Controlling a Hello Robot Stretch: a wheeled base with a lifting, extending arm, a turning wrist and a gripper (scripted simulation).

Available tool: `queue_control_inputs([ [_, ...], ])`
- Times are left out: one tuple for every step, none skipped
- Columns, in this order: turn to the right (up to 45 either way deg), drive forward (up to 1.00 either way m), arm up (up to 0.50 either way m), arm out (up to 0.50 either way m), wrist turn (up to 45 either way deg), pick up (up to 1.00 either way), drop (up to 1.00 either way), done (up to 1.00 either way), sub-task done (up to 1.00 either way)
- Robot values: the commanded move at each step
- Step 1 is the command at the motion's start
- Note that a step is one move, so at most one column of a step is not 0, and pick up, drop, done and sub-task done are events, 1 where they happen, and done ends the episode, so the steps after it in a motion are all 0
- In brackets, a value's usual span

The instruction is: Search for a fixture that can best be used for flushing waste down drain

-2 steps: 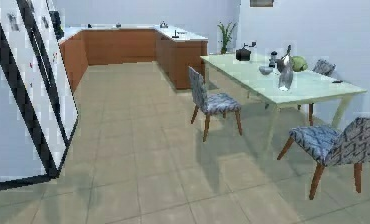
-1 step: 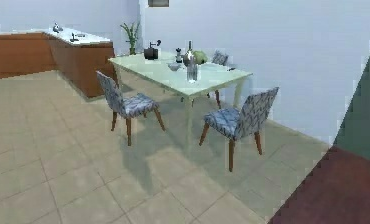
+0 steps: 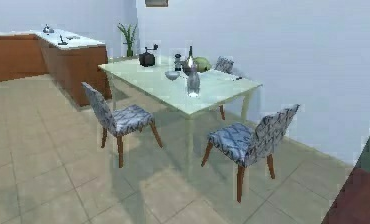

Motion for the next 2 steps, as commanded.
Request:
queue_control_inputs([
  [45.0,0.0,0.0,0.0,0.0,0.0,0.0,0.0,0.0],
  [6.0,0.0,0.0,0.0,0.0,0.0,0.0,0.0,0.0],
])
